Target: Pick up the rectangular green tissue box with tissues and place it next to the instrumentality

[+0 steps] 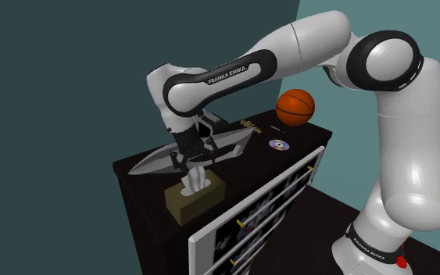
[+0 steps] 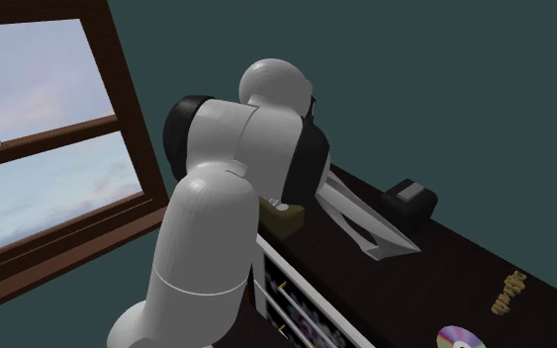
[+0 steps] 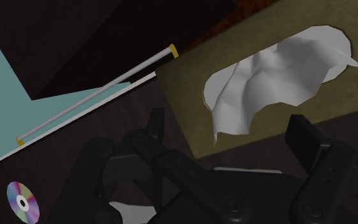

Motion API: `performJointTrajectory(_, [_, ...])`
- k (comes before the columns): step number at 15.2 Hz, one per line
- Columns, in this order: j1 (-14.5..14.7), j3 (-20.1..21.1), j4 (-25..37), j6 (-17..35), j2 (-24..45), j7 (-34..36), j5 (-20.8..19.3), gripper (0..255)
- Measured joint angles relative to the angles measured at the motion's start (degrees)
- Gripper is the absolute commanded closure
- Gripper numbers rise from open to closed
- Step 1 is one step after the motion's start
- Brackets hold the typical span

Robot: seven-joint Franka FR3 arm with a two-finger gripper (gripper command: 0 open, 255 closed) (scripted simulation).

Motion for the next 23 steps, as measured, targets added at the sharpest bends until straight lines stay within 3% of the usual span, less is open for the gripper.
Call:
performJointTrajectory(7, [-0.09,-0.04,-0.61,0.62,-0.02,-0.01,-0.04,0])
performJointTrajectory(8, [-0.09,-0.04,-0.61,0.62,-0.02,-0.01,-0.04,255])
performJointTrajectory(23, [-0.17,0.20,0.96,-1.94,-1.15,-0.28,0.47,255])
